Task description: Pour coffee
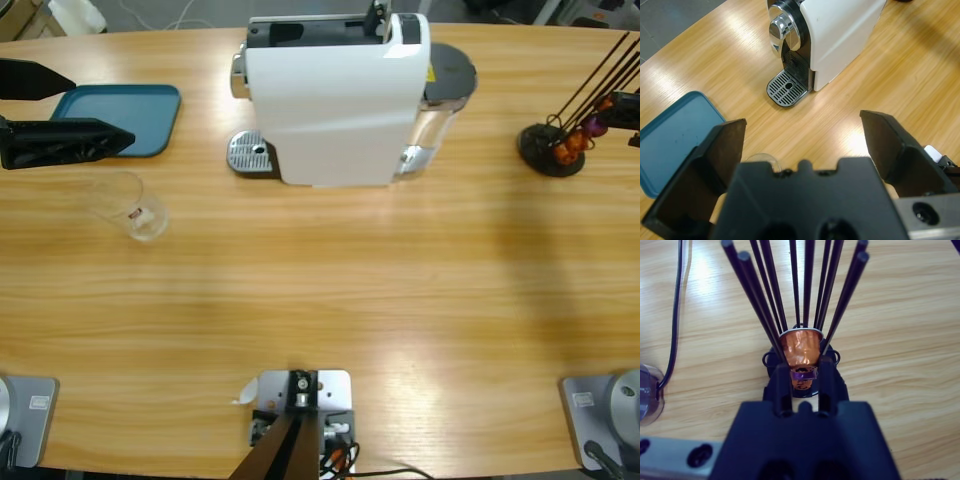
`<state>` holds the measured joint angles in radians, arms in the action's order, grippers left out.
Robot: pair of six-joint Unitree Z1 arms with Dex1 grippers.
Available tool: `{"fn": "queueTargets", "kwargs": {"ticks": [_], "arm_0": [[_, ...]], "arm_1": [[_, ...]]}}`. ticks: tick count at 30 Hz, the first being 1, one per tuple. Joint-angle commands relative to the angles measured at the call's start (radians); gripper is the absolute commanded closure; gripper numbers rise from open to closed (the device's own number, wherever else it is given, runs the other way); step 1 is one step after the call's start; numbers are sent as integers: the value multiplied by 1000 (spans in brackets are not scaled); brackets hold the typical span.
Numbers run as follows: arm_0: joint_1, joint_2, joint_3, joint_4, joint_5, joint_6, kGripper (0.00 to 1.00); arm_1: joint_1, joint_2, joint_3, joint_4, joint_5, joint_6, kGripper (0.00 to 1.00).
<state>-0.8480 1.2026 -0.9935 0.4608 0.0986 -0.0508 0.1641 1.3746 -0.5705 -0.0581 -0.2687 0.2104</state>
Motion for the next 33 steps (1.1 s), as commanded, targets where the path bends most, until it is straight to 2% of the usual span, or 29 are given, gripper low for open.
{"fn": "queueTargets", "kwargs": {"ticks": [1,10,20,26,33], "arm_0": [[-12,29,28,-4,9,-15,18],[-16,33,42,-4,9,-18,18],[-22,40,47,-4,8,-21,18],[-22,52,46,-5,6,-21,18],[-22,71,46,-8,4,-21,18]], "arm_1": [[-11,-38,19,-15,-15,-14,1000],[-9,-90,-2,21,-40,-39,1000],[24,-143,-118,124,-63,-69,1000],[62,-193,-263,285,-116,-74,1000],[158,-300,-349,420,-158,-47,1000]]}}
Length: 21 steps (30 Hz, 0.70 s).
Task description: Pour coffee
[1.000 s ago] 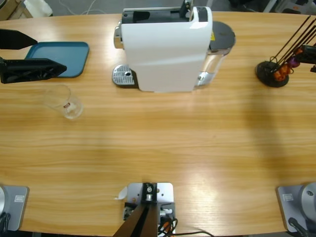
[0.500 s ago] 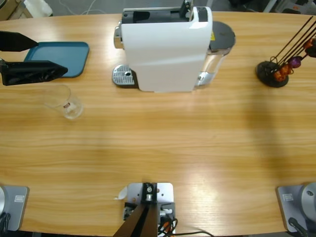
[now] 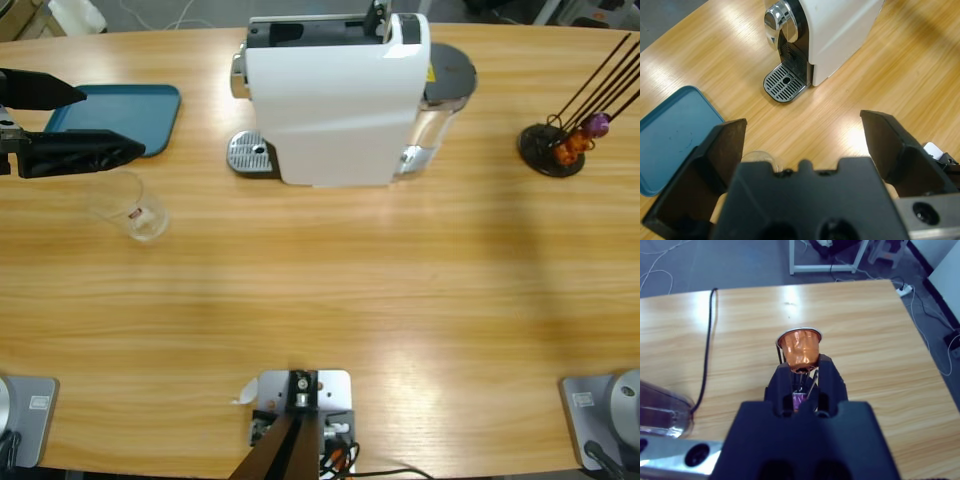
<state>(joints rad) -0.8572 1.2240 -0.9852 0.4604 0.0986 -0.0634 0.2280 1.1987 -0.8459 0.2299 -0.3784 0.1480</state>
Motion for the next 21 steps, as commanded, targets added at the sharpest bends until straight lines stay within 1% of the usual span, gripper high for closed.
{"fn": "queueTargets", "kwargs": {"ticks": [1,2,4,5,7,9,11,15,16,18,21], "arm_0": [[-13,51,37,-8,3,-9,18],[-13,53,37,-8,3,-9,18],[-13,54,36,-8,6,-11,18],[-13,54,36,-8,7,-14,16],[-13,48,36,-8,6,-15,2],[-13,31,38,-7,7,-30,15],[-13,12,49,-6,9,-42,18],[-13,-16,72,-2,20,-80,23],[-13,-20,77,-2,19,-90,23],[-13,-27,91,-2,19,-105,23],[-13,-49,91,-2,20,-110,23]], "arm_1": [[111,-142,-76,139,-34,23,1000],[122,-158,-76,140,8,26,1000],[150,-170,-76,141,156,2,1000],[176,-168,-75,140,231,-34,1000],[209,-144,-76,132,365,-83,1000],[254,-84,-96,124,482,-159,1000],[305,-7,-148,124,536,-201,1000],[382,152,-306,121,613,-233,1000],[409,199,-359,120,655,-257,1000],[462,282,-444,121,668,-281,1000],[508,401,-541,127,682,-423,1000]]}}
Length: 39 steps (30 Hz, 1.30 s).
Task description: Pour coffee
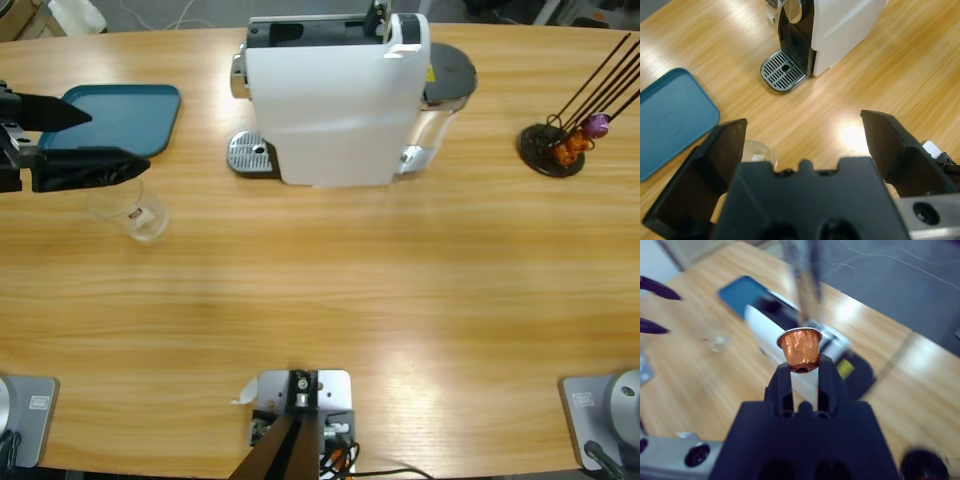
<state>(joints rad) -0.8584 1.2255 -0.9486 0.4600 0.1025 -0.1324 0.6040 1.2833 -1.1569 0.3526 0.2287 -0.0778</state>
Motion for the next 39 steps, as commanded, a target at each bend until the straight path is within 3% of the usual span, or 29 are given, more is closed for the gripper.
{"fn": "queueTargets", "kwargs": {"ticks": [1,6,14,22,39], "arm_0": [[-11,-63,54,0,17,-41,23],[-11,-88,59,10,17,-43,23],[-11,-59,57,5,16,-48,23],[-11,-33,56,-1,12,-47,23],[-11,-24,65,-3,11,-47,22]], "arm_1": [[145,345,-249,6,83,-237,1000],[181,449,-317,9,83,-324,1000],[168,537,-339,9,-44,-392,1000],[121,531,-279,6,-76,-417,1000],[125,556,-296,-4,-48,-414,1000]]}}
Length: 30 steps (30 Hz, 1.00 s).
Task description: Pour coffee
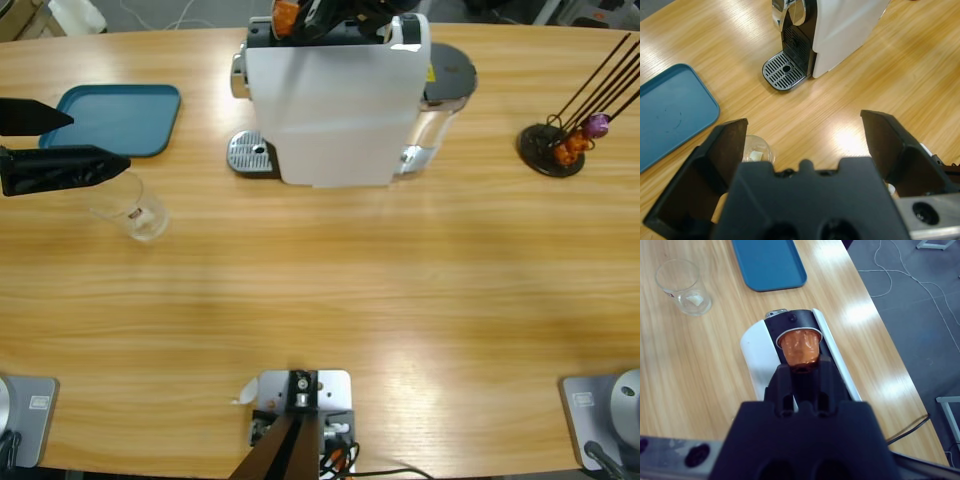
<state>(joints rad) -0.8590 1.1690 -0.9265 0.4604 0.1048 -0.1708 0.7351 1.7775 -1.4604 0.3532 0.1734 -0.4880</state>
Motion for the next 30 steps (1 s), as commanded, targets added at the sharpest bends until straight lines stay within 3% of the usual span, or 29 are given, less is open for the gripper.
{"fn": "queueTargets", "kwargs": {"ticks": [1,26,27,28,30], "arm_0": [[-11,31,44,-3,9,-9,23],[-11,20,58,-3,12,-12,23],[-11,19,58,-3,12,-12,23],[-11,18,59,-3,12,-12,23],[-11,18,60,-3,12,-12,23]], "arm_1": [[-6,65,5,-5,8,-3,1000],[15,62,31,4,27,-4,1000],[15,64,31,5,26,-3,920],[15,66,31,7,22,-1,629],[15,60,35,7,9,0,280]]}}
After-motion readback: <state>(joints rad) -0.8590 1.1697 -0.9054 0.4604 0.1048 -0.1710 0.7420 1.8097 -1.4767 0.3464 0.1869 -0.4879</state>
